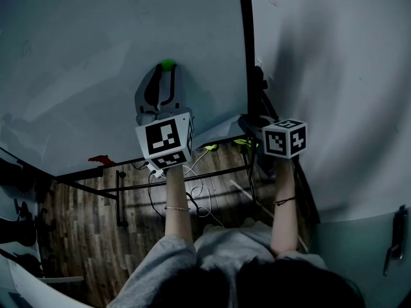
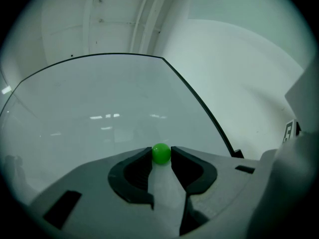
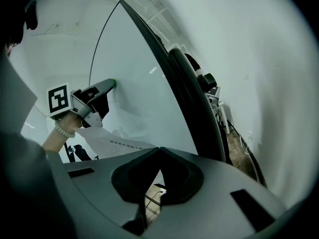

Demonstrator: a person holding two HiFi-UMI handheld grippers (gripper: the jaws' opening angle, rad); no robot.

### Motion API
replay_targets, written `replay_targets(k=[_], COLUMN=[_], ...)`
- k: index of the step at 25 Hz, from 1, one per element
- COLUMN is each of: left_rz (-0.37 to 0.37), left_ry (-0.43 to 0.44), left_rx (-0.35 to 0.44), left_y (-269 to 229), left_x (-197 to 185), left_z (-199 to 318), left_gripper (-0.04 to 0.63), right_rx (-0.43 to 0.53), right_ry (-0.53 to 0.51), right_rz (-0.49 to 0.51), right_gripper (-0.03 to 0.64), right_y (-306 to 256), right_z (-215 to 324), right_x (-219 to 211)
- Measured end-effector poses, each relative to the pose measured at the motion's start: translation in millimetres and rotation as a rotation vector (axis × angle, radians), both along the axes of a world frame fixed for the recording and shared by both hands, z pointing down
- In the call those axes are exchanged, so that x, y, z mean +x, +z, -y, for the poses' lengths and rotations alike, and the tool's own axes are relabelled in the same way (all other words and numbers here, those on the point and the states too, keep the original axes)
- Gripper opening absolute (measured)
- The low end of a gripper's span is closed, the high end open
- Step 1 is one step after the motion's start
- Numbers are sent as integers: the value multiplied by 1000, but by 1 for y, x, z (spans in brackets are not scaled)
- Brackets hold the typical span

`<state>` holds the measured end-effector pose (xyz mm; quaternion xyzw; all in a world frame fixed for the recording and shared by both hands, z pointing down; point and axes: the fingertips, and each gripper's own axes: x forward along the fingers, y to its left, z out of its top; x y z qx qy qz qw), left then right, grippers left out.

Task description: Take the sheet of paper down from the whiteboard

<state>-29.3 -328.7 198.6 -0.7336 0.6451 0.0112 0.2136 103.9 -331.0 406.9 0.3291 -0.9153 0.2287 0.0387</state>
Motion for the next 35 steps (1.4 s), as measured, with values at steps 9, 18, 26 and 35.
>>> replay_targets(k=[9,18,26,35], left_rz=[-9,8,-31,-96], left_ry=[35,8,-2,-58], left_rx=[-3,-25,-25,-126], left_y=[1,7,15,67], left_x=[4,0,-11,-32], left_z=[-1,-4,-18,-46], left_gripper=[123,123,123,109], right_rx=[16,35,54,124], right_ry=[-9,-21,-48,-126], right_rz=[15,27,33,40], right_gripper=[0,0,0,0], right_y=[-9,-16,-20,-35], right_z=[-5,-9,-12,-23], right_x=[0,1,-6,-19])
